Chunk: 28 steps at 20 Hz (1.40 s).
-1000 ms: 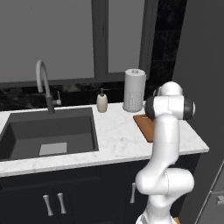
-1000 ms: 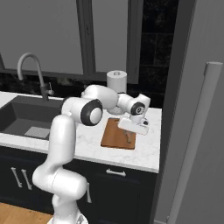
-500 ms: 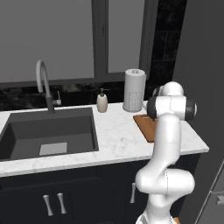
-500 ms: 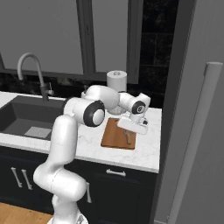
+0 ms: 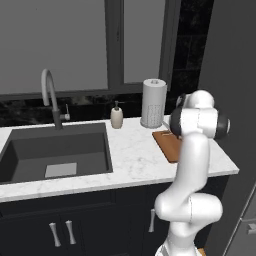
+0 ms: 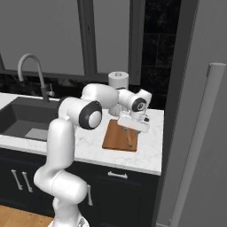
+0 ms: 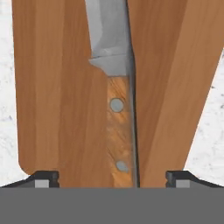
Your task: Pick up the knife from the drawer and place it on the cutting board. Then place the meat from the plate to the cutting board.
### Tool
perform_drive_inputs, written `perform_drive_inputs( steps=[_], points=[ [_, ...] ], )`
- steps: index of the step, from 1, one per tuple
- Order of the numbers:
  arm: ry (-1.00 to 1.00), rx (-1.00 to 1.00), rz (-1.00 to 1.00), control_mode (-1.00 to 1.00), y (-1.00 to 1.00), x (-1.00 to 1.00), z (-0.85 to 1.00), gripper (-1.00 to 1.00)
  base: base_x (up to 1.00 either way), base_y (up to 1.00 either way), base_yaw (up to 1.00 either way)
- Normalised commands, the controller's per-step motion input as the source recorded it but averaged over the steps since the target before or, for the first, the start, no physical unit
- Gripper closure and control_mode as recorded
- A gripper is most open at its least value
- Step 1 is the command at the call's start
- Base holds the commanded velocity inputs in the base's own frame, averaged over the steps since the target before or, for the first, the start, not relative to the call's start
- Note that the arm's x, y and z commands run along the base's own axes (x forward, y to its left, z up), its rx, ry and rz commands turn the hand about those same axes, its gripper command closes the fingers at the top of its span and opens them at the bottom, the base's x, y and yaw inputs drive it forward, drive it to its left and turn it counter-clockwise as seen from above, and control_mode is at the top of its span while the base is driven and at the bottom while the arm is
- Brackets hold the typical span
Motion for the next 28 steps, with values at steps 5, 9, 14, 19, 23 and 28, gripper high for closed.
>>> perform_drive_inputs(
  steps=[5, 9, 14, 19, 23, 28],
  points=[
    [-0.13, -0.2, 0.0, -1.0, 0.11, -0.28, 1.0, -1.0, 0.0, 0.0, 0.0],
    [-0.14, -0.17, 0.0, -1.0, 0.37, -0.56, 0.98, -1.0, 0.0, 0.0, 0.0],
    [-0.13, -0.01, 0.0, -1.0, 0.49, -0.87, 0.71, -1.0, 0.0, 0.0, 0.0],
    [-0.08, 0.0, 0.02, -1.0, 0.44, -0.85, 0.7, -1.0, 0.0, 0.0, 0.0],
    [0.0, 0.0, 0.06, -1.0, 0.42, -0.85, 0.59, -1.0, 0.0, 0.0, 0.0],
    [-0.01, 0.01, 0.02, -1.0, 0.51, -0.82, 0.31, -1.0, 0.0, 0.0, 0.0]
  ],
)
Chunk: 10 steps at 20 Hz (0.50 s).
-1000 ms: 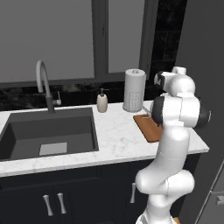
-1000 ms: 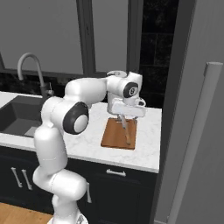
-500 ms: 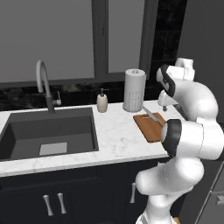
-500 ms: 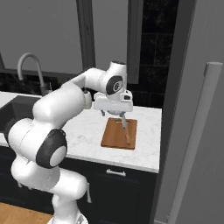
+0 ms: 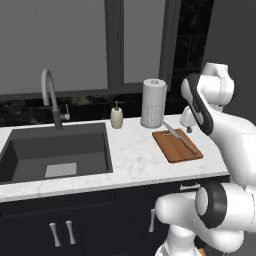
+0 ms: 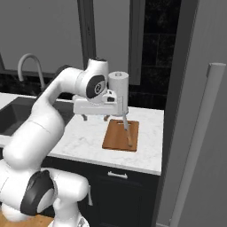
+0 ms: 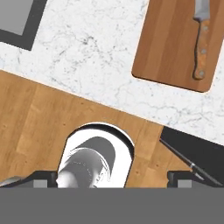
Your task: Pick up the knife from the drawer and place it on the cutting board. Then place the meat from the plate to the cutting board.
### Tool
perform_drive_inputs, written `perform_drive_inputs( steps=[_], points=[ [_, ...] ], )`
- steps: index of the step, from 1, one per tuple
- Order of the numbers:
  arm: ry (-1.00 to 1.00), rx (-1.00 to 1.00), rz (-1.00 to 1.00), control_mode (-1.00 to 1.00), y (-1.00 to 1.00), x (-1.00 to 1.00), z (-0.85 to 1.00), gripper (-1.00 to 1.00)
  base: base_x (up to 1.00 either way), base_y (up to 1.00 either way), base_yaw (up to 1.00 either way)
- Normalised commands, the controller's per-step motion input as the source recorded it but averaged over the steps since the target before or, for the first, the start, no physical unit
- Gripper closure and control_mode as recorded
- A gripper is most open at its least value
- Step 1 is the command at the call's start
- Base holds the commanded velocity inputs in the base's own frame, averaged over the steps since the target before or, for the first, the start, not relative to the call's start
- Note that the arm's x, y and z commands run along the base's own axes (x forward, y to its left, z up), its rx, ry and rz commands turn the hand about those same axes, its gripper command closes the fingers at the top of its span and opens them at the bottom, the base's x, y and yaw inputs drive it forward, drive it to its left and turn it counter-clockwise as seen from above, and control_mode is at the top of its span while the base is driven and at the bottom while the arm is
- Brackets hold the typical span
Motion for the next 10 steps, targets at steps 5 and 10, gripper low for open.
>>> perform_drive_inputs(
  steps=[5, 10],
  points=[
    [-0.05, 0.06, -0.02, -1.0, 0.46, -0.81, 0.14, -1.0, 0.0, 0.0, 0.0],
    [-0.04, 0.0, -0.03, -1.0, 0.32, -0.67, 0.01, -1.0, 0.0, 0.0, 0.0]
  ],
)
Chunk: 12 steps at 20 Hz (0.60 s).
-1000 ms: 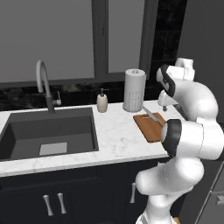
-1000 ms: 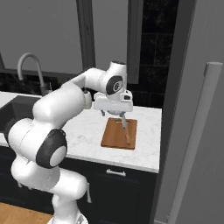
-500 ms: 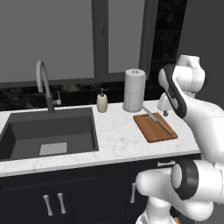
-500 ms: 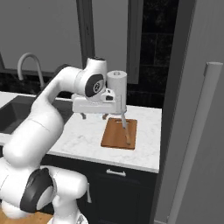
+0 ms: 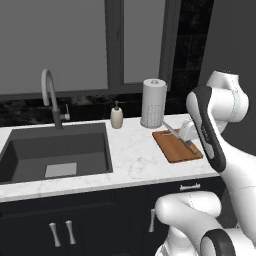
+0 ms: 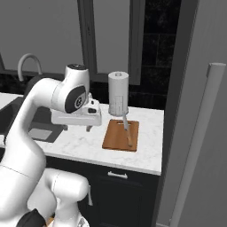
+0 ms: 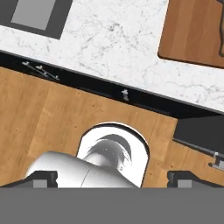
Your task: Pick up the knife from the drawer and place it on the cutting board. Then place the meat from the plate to the cutting board.
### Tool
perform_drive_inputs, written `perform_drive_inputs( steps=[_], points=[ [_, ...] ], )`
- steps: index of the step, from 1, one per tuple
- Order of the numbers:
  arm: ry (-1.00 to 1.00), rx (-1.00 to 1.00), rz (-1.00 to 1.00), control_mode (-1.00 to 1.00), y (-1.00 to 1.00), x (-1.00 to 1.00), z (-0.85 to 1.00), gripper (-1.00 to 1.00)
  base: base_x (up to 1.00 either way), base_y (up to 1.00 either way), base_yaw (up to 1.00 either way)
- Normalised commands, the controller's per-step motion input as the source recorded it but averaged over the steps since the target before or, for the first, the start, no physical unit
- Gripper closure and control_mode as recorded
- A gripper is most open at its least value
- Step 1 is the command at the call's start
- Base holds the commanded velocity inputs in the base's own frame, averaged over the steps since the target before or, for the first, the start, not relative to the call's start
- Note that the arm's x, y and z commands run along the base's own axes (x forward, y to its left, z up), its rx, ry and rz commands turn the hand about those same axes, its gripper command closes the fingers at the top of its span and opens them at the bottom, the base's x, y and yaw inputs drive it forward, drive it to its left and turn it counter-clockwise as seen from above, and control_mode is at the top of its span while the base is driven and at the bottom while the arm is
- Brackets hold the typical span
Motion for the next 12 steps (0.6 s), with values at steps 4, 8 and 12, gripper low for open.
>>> perform_drive_inputs(
  steps=[4, 8, 12],
  points=[
    [0.0, 0.0, 0.0, 1.0, 0.05, -0.07, 0.0, -1.0, -0.12, 0.12, 0.0],
    [0.0, 0.0, 0.0, 1.0, 0.0, 0.0, 0.0, -1.0, -0.37, 0.2, 0.0],
    [0.0, 0.0, 0.0, 1.0, 0.0, 0.0, 0.0, -1.0, -0.29, 0.34, 0.0]
  ],
)
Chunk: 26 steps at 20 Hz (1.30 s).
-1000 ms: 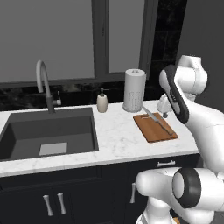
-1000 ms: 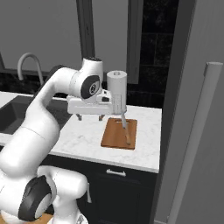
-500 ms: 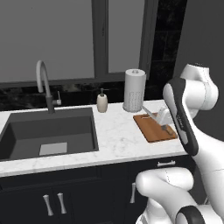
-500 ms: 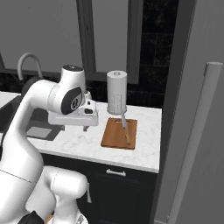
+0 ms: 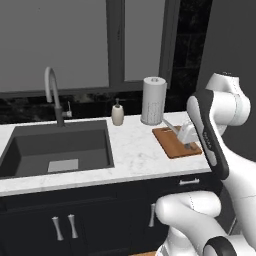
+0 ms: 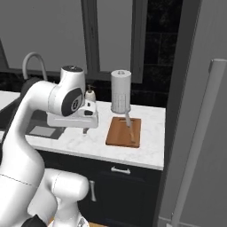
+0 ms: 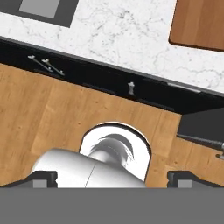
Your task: Pick up the knife from the drawer and place it on the cutting board. Then place the meat from the plate to the cutting board.
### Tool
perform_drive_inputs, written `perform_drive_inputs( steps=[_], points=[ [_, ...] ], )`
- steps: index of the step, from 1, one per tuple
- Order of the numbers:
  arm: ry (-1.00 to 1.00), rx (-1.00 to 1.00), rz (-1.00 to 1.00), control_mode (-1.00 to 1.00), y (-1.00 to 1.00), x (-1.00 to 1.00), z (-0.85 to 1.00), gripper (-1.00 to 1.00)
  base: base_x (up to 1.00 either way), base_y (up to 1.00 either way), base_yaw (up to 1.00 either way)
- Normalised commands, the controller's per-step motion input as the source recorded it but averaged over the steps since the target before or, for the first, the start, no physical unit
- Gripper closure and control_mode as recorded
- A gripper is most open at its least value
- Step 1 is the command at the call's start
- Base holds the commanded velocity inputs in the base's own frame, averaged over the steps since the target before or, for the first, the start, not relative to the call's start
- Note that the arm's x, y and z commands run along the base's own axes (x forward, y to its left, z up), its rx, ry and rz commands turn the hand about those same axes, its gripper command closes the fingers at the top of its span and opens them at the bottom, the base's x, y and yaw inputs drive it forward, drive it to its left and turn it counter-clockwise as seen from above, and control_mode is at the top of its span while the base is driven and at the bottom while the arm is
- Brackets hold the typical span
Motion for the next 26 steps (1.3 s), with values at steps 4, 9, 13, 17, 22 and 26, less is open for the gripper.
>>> perform_drive_inputs(
  steps=[4, 9, 13, 17, 22, 26],
  points=[
    [0.0, 0.0, 0.0, 1.0, 0.0, 0.0, 0.0, -1.0, 0.0, 0.6, 0.0],
    [0.0, 0.0, 0.0, 1.0, 0.0, 0.0, 0.0, -1.0, 0.0, 0.96, 0.02],
    [0.0, 0.0, 0.0, 1.0, 0.0, 0.0, 0.0, -1.0, 0.0, 1.0, 0.0],
    [0.0, 0.0, 0.0, 1.0, 0.0, 0.0, 0.0, -1.0, 0.03, 1.0, 0.0],
    [0.0, 0.0, 0.0, 1.0, 0.0, 0.0, 0.0, -1.0, 0.01, 1.0, 0.0],
    [0.0, 0.0, 0.0, 1.0, 0.0, 0.0, 0.0, -1.0, 0.04, 1.0, -0.02]
  ],
)
